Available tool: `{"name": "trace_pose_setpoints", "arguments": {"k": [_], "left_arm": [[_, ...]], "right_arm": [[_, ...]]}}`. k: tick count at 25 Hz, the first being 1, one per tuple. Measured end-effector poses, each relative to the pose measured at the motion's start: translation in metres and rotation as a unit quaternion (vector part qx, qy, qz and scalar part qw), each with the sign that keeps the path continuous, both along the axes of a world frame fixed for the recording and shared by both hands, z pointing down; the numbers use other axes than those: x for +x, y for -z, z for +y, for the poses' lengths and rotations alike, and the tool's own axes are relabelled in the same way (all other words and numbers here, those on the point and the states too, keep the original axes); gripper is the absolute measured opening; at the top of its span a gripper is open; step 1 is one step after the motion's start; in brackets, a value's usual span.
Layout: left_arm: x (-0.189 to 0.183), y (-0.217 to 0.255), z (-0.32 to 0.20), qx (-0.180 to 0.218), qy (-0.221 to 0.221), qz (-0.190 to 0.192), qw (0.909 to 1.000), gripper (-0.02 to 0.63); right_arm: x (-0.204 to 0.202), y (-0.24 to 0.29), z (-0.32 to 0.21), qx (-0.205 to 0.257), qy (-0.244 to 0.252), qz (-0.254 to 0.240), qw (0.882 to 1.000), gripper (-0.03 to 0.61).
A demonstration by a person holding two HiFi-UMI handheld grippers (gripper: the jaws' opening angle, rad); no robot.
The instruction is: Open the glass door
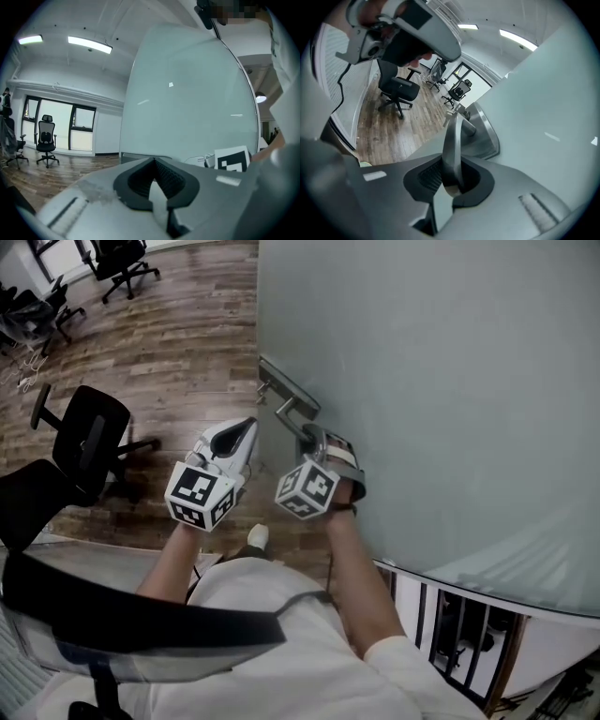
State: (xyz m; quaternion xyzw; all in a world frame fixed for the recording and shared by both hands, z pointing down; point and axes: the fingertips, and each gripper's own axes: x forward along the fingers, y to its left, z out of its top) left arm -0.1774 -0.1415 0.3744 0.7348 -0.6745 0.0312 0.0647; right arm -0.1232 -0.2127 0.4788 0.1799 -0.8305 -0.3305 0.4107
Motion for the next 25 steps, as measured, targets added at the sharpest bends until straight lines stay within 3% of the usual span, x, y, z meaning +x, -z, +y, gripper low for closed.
{"name": "trace_pose_setpoints", "arguments": {"k": [9, 18, 20, 25], "left_arm": [[-0.018, -0.011, -0.019, 0.015, -0.049, 0.007, 0.9987, 0.000], [-0.034, -0.046, -0.012, 0.016, -0.060, -0.003, 0.9981, 0.000], [-0.030, -0.045, -0.031, 0.014, -0.058, -0.007, 0.9982, 0.000], [-0.004, 0.007, -0.139, 0.000, -0.053, -0.015, 0.9985, 0.000]], "right_arm": [[-0.004, -0.011, -0.011, 0.020, -0.033, 0.029, 0.999, 0.029], [-0.013, -0.039, -0.007, 0.032, -0.072, 0.026, 0.997, 0.028], [-0.010, -0.043, -0.025, 0.026, -0.079, 0.025, 0.996, 0.028], [0.009, -0.001, -0.129, 0.015, -0.084, 0.018, 0.996, 0.031]]}}
